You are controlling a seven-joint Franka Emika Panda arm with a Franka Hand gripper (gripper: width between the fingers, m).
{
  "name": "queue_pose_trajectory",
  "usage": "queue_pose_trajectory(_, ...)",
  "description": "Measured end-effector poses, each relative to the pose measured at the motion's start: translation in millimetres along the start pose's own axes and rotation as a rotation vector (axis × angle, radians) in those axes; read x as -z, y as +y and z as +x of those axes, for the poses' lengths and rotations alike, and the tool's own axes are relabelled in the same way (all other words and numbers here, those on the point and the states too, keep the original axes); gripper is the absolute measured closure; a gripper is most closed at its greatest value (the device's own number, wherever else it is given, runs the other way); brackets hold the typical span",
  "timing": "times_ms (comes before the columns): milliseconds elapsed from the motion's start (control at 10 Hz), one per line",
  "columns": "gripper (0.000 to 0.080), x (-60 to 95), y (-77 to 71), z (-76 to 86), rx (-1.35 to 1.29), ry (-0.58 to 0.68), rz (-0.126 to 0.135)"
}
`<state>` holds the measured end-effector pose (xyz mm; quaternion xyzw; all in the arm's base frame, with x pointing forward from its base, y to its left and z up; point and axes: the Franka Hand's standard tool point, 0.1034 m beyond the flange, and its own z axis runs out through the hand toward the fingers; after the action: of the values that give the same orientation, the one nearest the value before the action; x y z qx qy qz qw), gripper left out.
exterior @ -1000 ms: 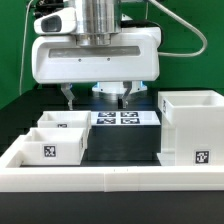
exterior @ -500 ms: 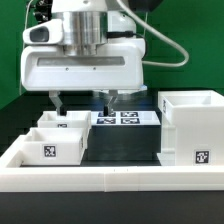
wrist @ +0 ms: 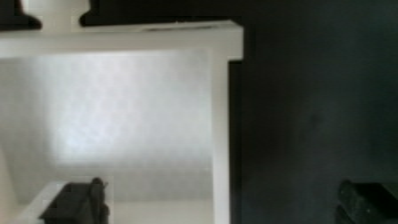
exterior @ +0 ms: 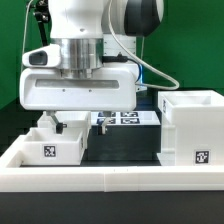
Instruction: Assemble drawer
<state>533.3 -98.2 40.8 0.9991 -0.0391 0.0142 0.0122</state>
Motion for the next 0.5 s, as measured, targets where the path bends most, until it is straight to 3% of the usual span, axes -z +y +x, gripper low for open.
queue_pose_trajectory(500, 0.0150, -0.3, 0.4, 0.2, 0.007, 0.001, 0.000)
